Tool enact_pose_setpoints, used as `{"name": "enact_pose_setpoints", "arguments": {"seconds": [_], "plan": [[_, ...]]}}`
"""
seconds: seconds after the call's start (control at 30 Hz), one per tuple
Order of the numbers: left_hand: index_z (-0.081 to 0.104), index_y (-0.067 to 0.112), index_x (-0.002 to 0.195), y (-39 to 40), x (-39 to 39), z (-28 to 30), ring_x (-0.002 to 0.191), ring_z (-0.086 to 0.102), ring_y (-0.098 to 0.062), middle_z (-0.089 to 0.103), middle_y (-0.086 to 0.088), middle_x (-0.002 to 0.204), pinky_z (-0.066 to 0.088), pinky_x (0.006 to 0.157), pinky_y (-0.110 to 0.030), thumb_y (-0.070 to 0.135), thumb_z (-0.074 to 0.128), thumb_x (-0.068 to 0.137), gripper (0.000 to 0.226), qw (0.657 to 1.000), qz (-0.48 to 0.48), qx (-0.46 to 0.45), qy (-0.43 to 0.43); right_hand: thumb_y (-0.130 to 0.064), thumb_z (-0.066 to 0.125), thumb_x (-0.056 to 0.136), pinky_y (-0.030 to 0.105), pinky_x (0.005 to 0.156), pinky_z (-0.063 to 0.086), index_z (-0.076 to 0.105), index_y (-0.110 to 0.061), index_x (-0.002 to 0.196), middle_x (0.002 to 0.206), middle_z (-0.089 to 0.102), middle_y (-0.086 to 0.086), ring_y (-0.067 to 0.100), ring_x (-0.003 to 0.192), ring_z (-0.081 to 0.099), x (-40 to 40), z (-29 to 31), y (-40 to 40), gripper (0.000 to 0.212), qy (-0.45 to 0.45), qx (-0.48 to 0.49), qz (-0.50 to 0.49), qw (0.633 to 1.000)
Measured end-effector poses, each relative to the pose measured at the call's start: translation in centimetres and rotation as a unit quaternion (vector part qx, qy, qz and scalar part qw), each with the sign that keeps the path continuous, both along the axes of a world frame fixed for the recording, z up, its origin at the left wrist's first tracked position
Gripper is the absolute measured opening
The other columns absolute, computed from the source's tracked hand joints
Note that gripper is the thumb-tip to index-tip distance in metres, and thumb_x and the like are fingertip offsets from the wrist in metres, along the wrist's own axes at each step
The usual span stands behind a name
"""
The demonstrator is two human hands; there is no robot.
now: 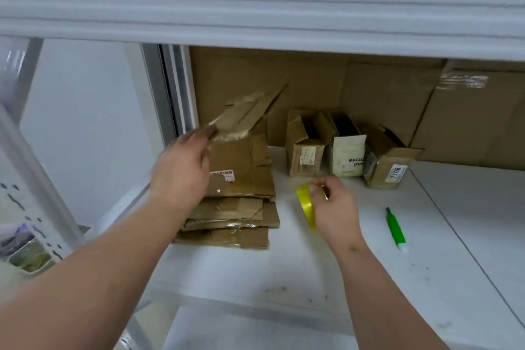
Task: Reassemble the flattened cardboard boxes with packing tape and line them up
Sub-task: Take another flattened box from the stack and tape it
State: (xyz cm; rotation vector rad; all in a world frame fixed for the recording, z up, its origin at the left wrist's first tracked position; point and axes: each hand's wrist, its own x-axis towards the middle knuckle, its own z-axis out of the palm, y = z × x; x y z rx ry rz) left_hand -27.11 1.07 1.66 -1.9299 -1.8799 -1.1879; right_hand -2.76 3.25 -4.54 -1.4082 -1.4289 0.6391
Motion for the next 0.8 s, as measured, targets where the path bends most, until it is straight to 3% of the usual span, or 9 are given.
{"name": "enact_pose_setpoints", "arguments": {"seconds": [0.1, 0.23, 0.3, 0.4, 0.57, 0.63, 0.73, 0.8], "plan": [[0.055, 0.023, 0.139, -1.4, 1.7, -0.8, 0.120, 0.057, -0.031, 0.061, -0.005, 0.135, 0.046, 0.099, -0.043, 0.008, 0.049, 0.096, 0.046, 0.996, -0.066, -0.022, 0.062, -0.017, 0.052, 0.099, 0.027, 0.057, 0.038, 0.058, -0.026, 0.089, 0.077, 0.059, -0.005, 0.015, 0.070, 0.053, 1.6, 0.2, -1.3, 0.014, 0.044, -0.001, -0.056, 0.997], [0.056, 0.024, 0.138, -3.0, 4.3, -1.9, 0.119, 0.057, -0.024, 0.063, 0.000, 0.130, 0.042, 0.097, -0.031, 0.011, 0.051, 0.099, 0.042, 0.989, -0.125, -0.052, 0.063, -0.018, 0.052, 0.098, 0.031, 0.070, 0.041, 0.059, -0.025, 0.086, 0.081, 0.060, -0.002, 0.019, 0.076, 0.053, 4.7, 0.6, -3.2, 0.016, 0.114, -0.018, -0.113, 0.987], [0.057, 0.026, 0.134, -3.6, 5.8, -2.0, 0.109, 0.059, -0.017, 0.064, 0.008, 0.119, 0.042, 0.089, -0.024, 0.019, 0.047, 0.102, 0.035, 0.986, -0.137, -0.096, -0.002, -0.018, 0.053, 0.096, 0.032, 0.073, 0.043, 0.062, -0.023, 0.087, 0.086, 0.063, -0.001, 0.019, 0.079, 0.056, 6.5, 0.7, -4.2, 0.013, 0.139, -0.026, -0.127, 0.982], [0.056, 0.029, 0.116, -4.0, 7.8, -1.8, 0.088, 0.060, -0.014, 0.064, 0.010, 0.096, 0.047, 0.073, -0.028, 0.027, 0.045, 0.104, 0.016, 0.958, -0.163, -0.188, -0.140, -0.019, 0.055, 0.093, 0.033, 0.071, 0.046, 0.061, -0.023, 0.085, 0.087, 0.065, 0.004, 0.022, 0.078, 0.058, 9.3, 1.1, -5.4, 0.011, 0.167, -0.028, -0.151, 0.974], [0.062, 0.031, 0.114, -4.6, 11.4, -2.0, 0.101, 0.058, -0.008, 0.067, 0.013, 0.108, 0.045, 0.086, -0.027, 0.019, 0.041, 0.102, 0.028, 0.884, -0.184, -0.200, -0.381, -0.025, 0.059, 0.091, 0.039, 0.073, 0.051, 0.062, -0.021, 0.092, 0.094, 0.067, 0.009, 0.028, 0.082, 0.062, 14.8, 1.3, -6.2, 0.005, 0.171, -0.027, -0.180, 0.968], [0.065, 0.028, 0.110, -4.8, 13.2, -2.3, 0.102, 0.059, -0.012, 0.068, 0.009, 0.106, 0.044, 0.086, -0.029, 0.015, 0.038, 0.100, 0.031, 0.861, -0.159, -0.199, -0.439, -0.029, 0.061, 0.091, 0.036, 0.071, 0.049, 0.062, -0.019, 0.094, 0.094, 0.067, 0.010, 0.026, 0.079, 0.061, 17.4, 1.4, -6.7, 0.011, 0.171, -0.031, -0.186, 0.967], [0.067, 0.025, 0.105, -5.1, 15.6, -3.1, 0.104, 0.061, -0.026, 0.070, -0.003, 0.107, 0.047, 0.093, -0.042, 0.018, 0.036, 0.101, 0.032, 0.824, -0.118, -0.206, -0.514, -0.031, 0.062, 0.092, 0.032, 0.067, 0.045, 0.061, -0.018, 0.092, 0.091, 0.064, 0.006, 0.020, 0.074, 0.057, 21.9, 1.9, -7.8, 0.013, 0.176, -0.026, -0.205, 0.963], [0.067, 0.023, 0.108, -5.3, 17.2, -3.6, 0.103, 0.062, -0.027, 0.070, -0.007, 0.109, 0.048, 0.090, -0.041, 0.017, 0.035, 0.101, 0.034, 0.803, -0.109, -0.203, -0.550, -0.032, 0.062, 0.092, 0.031, 0.065, 0.043, 0.059, -0.019, 0.087, 0.089, 0.063, 0.005, 0.019, 0.074, 0.056, 24.8, 2.0, -8.4, 0.014, 0.175, -0.017, -0.219, 0.960]]}}
